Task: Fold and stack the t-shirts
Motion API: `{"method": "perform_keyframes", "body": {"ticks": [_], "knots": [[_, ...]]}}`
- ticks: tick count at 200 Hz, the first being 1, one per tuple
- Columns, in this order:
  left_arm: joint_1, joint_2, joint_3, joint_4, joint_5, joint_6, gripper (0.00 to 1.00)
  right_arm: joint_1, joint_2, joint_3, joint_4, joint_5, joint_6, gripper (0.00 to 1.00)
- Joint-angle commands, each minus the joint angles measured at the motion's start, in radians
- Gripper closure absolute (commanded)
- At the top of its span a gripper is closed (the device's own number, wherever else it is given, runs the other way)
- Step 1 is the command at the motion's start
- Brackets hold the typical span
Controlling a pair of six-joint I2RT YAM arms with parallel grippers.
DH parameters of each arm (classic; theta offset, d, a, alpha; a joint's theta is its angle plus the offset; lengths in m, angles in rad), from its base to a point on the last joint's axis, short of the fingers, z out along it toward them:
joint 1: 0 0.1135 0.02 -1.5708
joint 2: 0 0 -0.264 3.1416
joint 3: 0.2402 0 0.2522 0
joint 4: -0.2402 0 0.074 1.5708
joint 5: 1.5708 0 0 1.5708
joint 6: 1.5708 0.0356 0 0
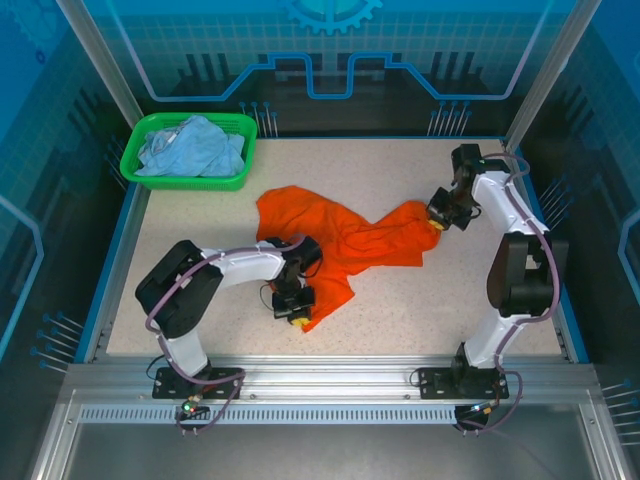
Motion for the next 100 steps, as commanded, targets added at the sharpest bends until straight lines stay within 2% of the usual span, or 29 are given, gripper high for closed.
{"method": "perform_keyframes", "body": {"ticks": [1, 34, 100], "knots": [[-0.009, 0.047, 0.043, 0.035, -0.145, 0.017, 1.00, -0.015, -0.046, 0.033, -0.037, 0.013, -0.019, 0.95], [0.020, -0.067, 0.250, -0.101, -0.236, 0.050, 1.00, -0.003, -0.076, 0.088, -0.055, 0.022, -0.025, 1.00], [0.093, -0.252, 0.724, -0.252, -0.442, 0.159, 1.00, 0.019, -0.098, 0.222, -0.079, -0.111, -0.011, 1.00]]}}
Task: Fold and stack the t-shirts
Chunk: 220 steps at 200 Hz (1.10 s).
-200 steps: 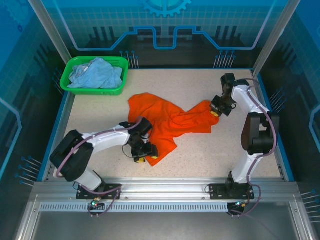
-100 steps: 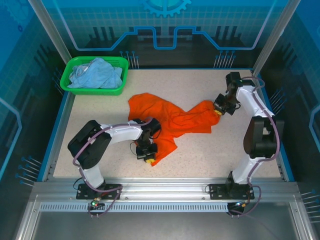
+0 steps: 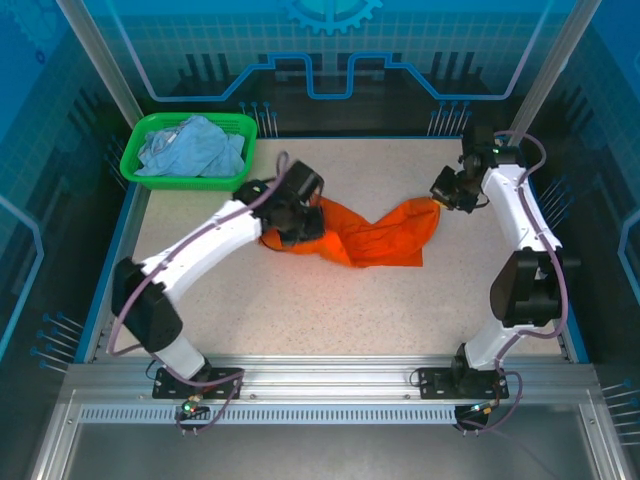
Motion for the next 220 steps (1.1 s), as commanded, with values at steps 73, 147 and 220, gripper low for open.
{"method": "perform_keyframes", "body": {"ticks": [73, 147, 220], "knots": [[0.016, -0.434, -0.033, -0.056, -0.112, 0.154, 1.00, 0.019, -0.494, -0.119, -0.098, 0.131, 0.044, 1.00], [0.012, -0.574, 0.246, -0.076, -0.018, 0.247, 1.00, 0.059, -0.879, 0.012, -0.265, 0.351, 0.084, 1.00], [0.211, -0.178, 0.281, 0.226, 0.105, 0.206, 1.00, 0.088, -0.510, 0.006, 0.026, 0.493, 0.096, 1.00]]}}
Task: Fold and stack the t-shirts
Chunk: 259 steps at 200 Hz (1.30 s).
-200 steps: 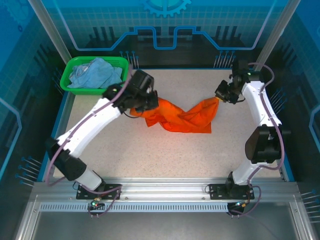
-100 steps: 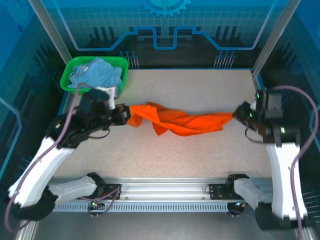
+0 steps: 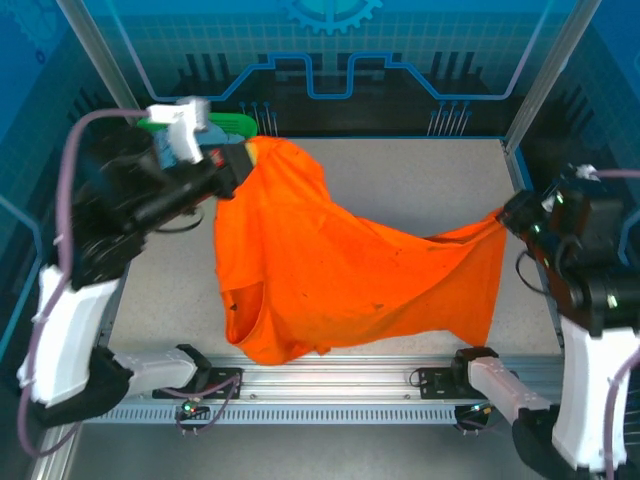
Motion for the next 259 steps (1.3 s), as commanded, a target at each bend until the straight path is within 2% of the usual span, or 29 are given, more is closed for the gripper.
{"method": "perform_keyframes", "body": {"ticks": [1, 18, 24, 27, 36, 40, 43, 46, 49, 50, 52, 54, 57, 63, 68, 74, 80, 88, 94, 106, 122, 140, 147, 164, 174, 191, 208, 231, 259], "knots": [[0.119, 0.172, -0.099, 0.176, 0.107, -0.052, 1.00, 0.025, 0.198, -0.050, 0.144, 0.107, 0.011, 1.00], [0.164, 0.372, -0.020, 0.205, 0.042, -0.062, 1.00, 0.028, 0.393, -0.008, 0.187, 0.185, 0.008, 1.00], [0.175, 0.468, 0.046, 0.196, 0.036, -0.071, 0.82, 0.026, 0.480, 0.035, 0.186, 0.215, 0.006, 1.00], [0.182, 0.524, 0.095, 0.185, 0.035, -0.076, 0.76, 0.023, 0.525, 0.059, 0.183, 0.229, 0.011, 1.00], [0.196, 0.691, 0.279, 0.106, -0.003, -0.089, 0.78, 0.004, 0.662, 0.150, 0.164, 0.242, 0.027, 0.95], [0.200, 0.775, 0.385, 0.055, -0.042, -0.101, 0.78, -0.010, 0.725, 0.212, 0.140, 0.229, 0.037, 0.91], [0.203, 0.835, 0.472, 0.010, -0.071, -0.114, 0.74, -0.020, 0.776, 0.262, 0.116, 0.221, 0.053, 0.86], [0.209, 0.893, 0.566, -0.034, -0.096, -0.128, 0.66, -0.030, 0.824, 0.315, 0.085, 0.206, 0.065, 0.80], [0.214, 0.958, 0.622, -0.085, -0.113, -0.144, 0.50, -0.039, 0.875, 0.373, 0.057, 0.190, 0.074, 0.72], [0.216, 0.976, 0.697, -0.099, -0.119, -0.150, 0.50, -0.042, 0.888, 0.391, 0.050, 0.186, 0.075, 0.69], [0.221, 1.022, 0.727, -0.132, -0.128, -0.158, 0.40, -0.048, 0.926, 0.439, 0.030, 0.176, 0.076, 0.63], [0.224, 1.057, 0.829, -0.159, -0.137, -0.169, 0.38, -0.051, 0.955, 0.476, 0.012, 0.165, 0.077, 0.56], [0.231, 1.113, 0.886, -0.196, -0.143, -0.180, 0.33, -0.056, 1.003, 0.545, -0.022, 0.157, 0.081, 0.49], [0.238, 1.199, 1.053, -0.249, -0.162, -0.202, 0.27, -0.065, 1.095, 0.694, -0.102, 0.137, 0.092, 0.41], [0.240, 1.234, 1.130, -0.274, -0.181, -0.221, 0.21, -0.071, 1.168, 0.828, -0.175, 0.115, 0.095, 0.34], [0.243, 1.231, 1.136, -0.277, -0.191, -0.237, 0.16, -0.073, 1.240, 0.978, -0.255, 0.089, 0.091, 0.30], [0.242, 1.186, 1.070, -0.245, -0.185, -0.232, 0.14, -0.071, 1.296, 1.116, -0.311, 0.070, 0.079, 0.28], [0.234, 1.084, 0.875, -0.173, -0.183, -0.215, 0.14, -0.065, 1.322, 1.229, -0.355, 0.059, 0.052, 0.25], [0.224, 0.997, 0.709, -0.113, -0.191, -0.207, 0.14, -0.058, 1.322, 1.253, -0.368, 0.062, 0.031, 0.23], [0.208, 0.836, 0.421, -0.016, -0.206, -0.208, 0.15, -0.050, 1.253, 1.145, -0.342, 0.055, -0.006, 0.21], [0.189, 0.716, 0.190, -0.013, -0.184, -0.198, 0.21, -0.043, 1.052, 0.758, -0.194, -0.019, -0.038, 0.27], [0.164, 0.659, 0.010, -0.053, -0.113, -0.164, 0.43, -0.034, 0.795, 0.219, 0.043, -0.117, -0.031, 0.35], [0.153, 0.641, -0.075, -0.033, -0.055, -0.148, 0.51, -0.032, 0.726, 0.074, 0.098, -0.143, -0.020, 0.38], [0.123, 0.628, -0.230, 0.022, 0.046, -0.132, 0.58, -0.023, 0.660, -0.155, 0.128, -0.197, -0.008, 0.55], [0.099, 0.649, -0.266, 0.022, 0.066, -0.123, 0.59, -0.007, 0.661, -0.243, 0.132, -0.214, -0.016, 0.58], [0.058, 0.720, -0.259, -0.003, 0.095, -0.101, 0.60, 0.017, 0.705, -0.317, 0.153, -0.244, -0.045, 0.65], [0.034, 0.794, -0.227, -0.020, 0.072, -0.092, 0.61, 0.030, 0.772, -0.301, 0.159, -0.238, -0.060, 0.67], [0.034, 0.884, -0.197, -0.028, -0.010, -0.098, 0.63, 0.032, 0.891, -0.204, 0.171, -0.203, -0.078, 0.67], [0.045, 1.017, -0.087, -0.081, -0.123, -0.099, 0.59, 0.023, 1.091, -0.013, 0.105, -0.169, -0.090, 0.66]]}}
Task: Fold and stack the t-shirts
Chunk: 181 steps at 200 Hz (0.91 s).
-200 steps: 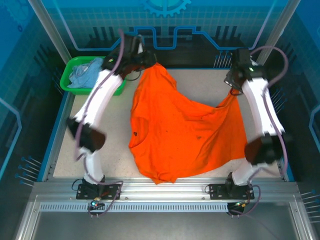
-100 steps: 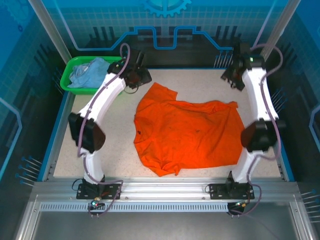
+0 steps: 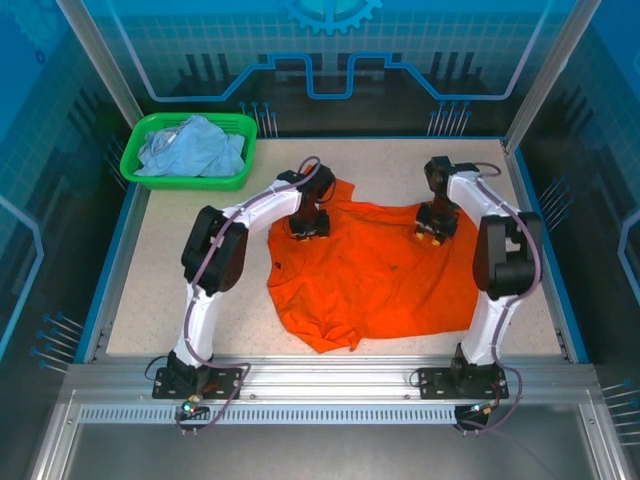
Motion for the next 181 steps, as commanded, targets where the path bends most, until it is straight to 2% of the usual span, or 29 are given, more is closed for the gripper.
{"method": "perform_keyframes", "body": {"ticks": [1, 42, 68, 107, 114, 117, 120, 153, 181], "knots": [[0.017, 0.083, 0.113, -0.057, -0.115, 0.017, 0.59, -0.005, 0.126, 0.147, -0.015, 0.030, -0.026, 0.66], [0.082, 0.281, 0.349, -0.130, -0.174, -0.030, 0.58, -0.042, 0.391, 0.420, -0.110, 0.042, -0.003, 0.52], [0.113, 0.410, 0.575, -0.199, -0.196, -0.015, 0.57, -0.082, 0.537, 0.614, -0.168, 0.021, 0.014, 0.46], [0.183, 0.535, 0.846, -0.235, -0.181, -0.006, 0.52, -0.129, 0.749, 1.070, -0.279, -0.033, 0.035, 0.25], [0.197, 0.532, 0.860, -0.230, -0.169, -0.015, 0.50, -0.140, 0.769, 1.138, -0.281, -0.049, 0.043, 0.10], [0.203, 0.528, 0.864, -0.228, -0.165, -0.018, 0.48, -0.143, 0.772, 1.158, -0.280, -0.056, 0.048, 0.03], [0.206, 0.523, 0.865, -0.224, -0.157, -0.020, 0.47, -0.148, 0.774, 1.172, -0.277, -0.061, 0.055, 0.01], [0.218, 0.398, 0.865, -0.174, -0.067, -0.009, 0.17, -0.168, 0.665, 1.151, -0.190, -0.131, 0.078, 0.00], [0.213, 0.233, 0.806, -0.172, -0.023, -0.025, 0.09, -0.136, 0.493, 1.069, -0.190, -0.138, 0.010, 0.00]]}}
